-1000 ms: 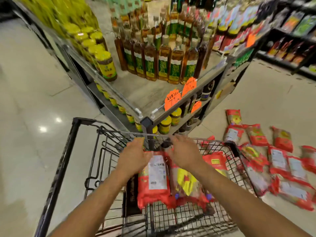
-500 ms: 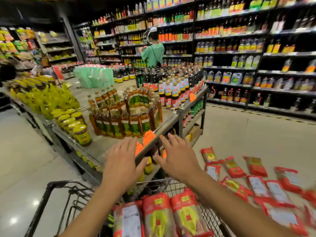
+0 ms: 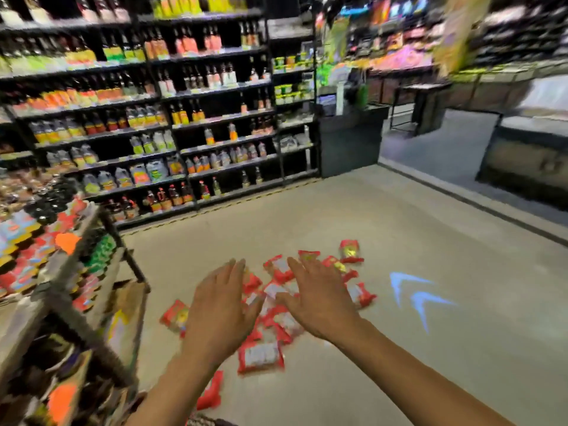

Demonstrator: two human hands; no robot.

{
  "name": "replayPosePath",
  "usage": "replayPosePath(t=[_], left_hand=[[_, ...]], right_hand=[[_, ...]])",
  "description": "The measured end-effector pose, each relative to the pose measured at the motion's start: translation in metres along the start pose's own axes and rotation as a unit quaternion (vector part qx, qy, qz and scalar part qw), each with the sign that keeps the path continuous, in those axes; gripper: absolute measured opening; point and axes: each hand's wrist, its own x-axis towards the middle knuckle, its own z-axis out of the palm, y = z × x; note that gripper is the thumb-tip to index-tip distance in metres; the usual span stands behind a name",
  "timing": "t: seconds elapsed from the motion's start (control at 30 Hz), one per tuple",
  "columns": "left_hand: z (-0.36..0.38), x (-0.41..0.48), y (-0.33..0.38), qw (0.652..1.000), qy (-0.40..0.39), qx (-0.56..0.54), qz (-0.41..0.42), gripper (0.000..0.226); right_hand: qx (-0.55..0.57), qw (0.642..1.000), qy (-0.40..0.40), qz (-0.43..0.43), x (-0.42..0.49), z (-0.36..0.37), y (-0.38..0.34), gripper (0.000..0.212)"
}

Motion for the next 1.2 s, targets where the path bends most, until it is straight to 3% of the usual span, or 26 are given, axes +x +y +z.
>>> replayPosePath(t=[0.2, 0.33, 0.4, 0.53, 0.87, 1.2], left_hand=[[0.018, 0.019, 0.074, 0.99, -0.015, -0.063, 0.125, 0.073], [0.023, 0.011, 0.081, 0.984, -0.02, -0.092, 0.151, 0.071], [0.03, 0.008, 0.077, 0.982, -0.029, -0.099, 0.159, 0.072], [0.036, 0.005, 0.078, 0.98, -0.028, -0.096, 0.173, 0.073], [0.048, 0.005, 0.113, 0.978, -0.05, -0.098, 0.178, 0.078], [0.102, 0.116, 0.217, 0.977, -0.084, -0.067, 0.183, 0.077]], right_hand=[[-0.026, 0.991, 0.029, 0.129, -0.06, -0.02, 0.06, 0.076], [-0.041, 0.984, 0.022, 0.174, -0.089, -0.027, 0.061, 0.099], [-0.039, 0.981, 0.011, 0.189, -0.099, -0.028, 0.058, 0.097], [-0.044, 0.98, 0.006, 0.196, -0.114, -0.03, 0.055, 0.072], [-0.019, 0.977, -0.013, 0.213, -0.13, -0.014, 0.084, 0.072], [0.015, 0.976, 0.013, 0.217, -0.053, -0.031, 0.229, 0.071]])
